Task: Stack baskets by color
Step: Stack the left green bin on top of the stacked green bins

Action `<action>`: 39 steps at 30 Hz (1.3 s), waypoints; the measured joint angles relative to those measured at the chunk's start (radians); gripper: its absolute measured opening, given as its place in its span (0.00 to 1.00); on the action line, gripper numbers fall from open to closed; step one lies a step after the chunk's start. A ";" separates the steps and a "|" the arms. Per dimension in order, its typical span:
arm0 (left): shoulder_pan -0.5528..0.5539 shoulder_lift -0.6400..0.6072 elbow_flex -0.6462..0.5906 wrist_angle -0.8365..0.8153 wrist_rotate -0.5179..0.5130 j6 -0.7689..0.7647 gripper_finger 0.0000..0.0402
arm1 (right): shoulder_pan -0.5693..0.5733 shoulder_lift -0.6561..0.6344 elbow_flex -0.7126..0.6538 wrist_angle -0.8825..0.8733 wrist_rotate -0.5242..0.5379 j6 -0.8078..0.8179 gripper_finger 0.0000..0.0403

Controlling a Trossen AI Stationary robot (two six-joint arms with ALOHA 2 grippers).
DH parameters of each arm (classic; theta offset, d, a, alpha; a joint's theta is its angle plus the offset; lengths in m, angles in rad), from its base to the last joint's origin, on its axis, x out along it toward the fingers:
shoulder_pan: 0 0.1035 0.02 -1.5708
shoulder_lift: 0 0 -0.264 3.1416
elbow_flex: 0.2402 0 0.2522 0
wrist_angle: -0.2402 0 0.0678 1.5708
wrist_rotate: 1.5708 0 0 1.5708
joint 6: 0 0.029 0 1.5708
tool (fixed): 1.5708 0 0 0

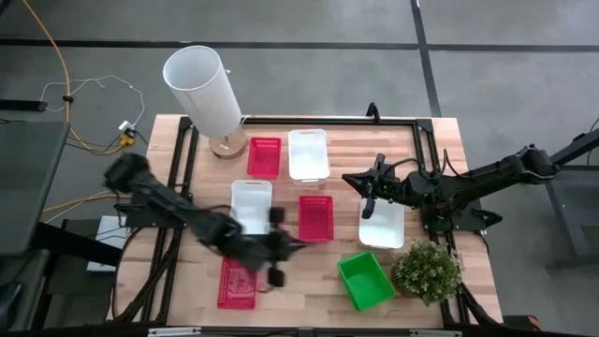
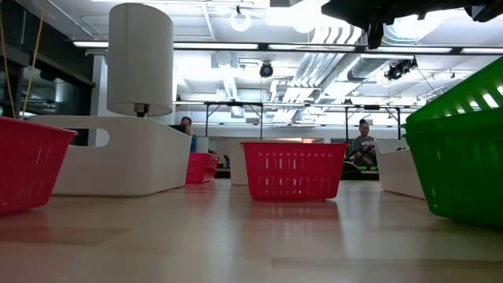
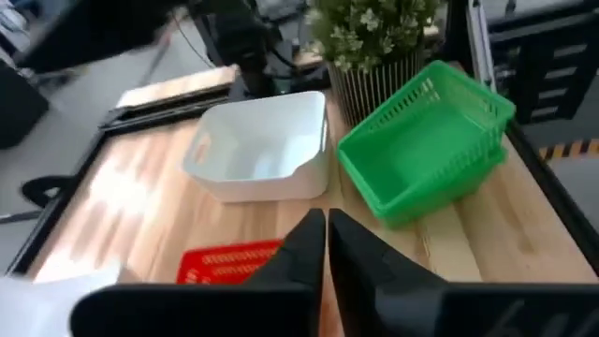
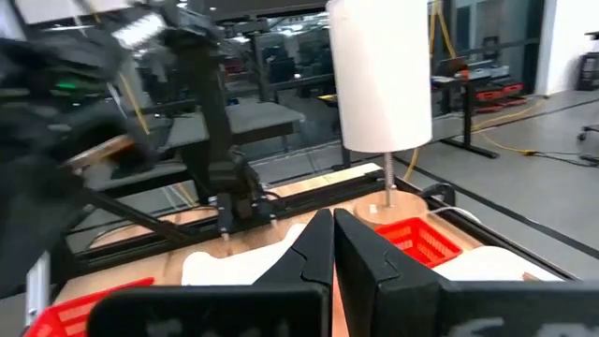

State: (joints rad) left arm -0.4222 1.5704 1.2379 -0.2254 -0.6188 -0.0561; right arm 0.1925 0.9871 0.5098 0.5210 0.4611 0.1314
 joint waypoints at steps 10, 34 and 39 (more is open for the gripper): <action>-0.130 -0.577 -0.652 0.603 -0.072 0.073 0.00 | 0.000 0.000 0.000 0.020 -0.159 -0.063 0.00; 0.060 -1.271 -0.995 0.329 0.315 0.118 0.00 | 0.000 0.008 0.000 0.018 -0.312 -0.139 0.00; 0.066 -1.284 -0.996 0.266 0.320 0.111 0.00 | 0.000 0.008 0.000 0.014 -0.318 -0.134 0.00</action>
State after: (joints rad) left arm -0.3557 0.2859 0.2424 0.0407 -0.2986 0.0554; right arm 0.1925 0.9955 0.5098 0.5348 0.1429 -0.0024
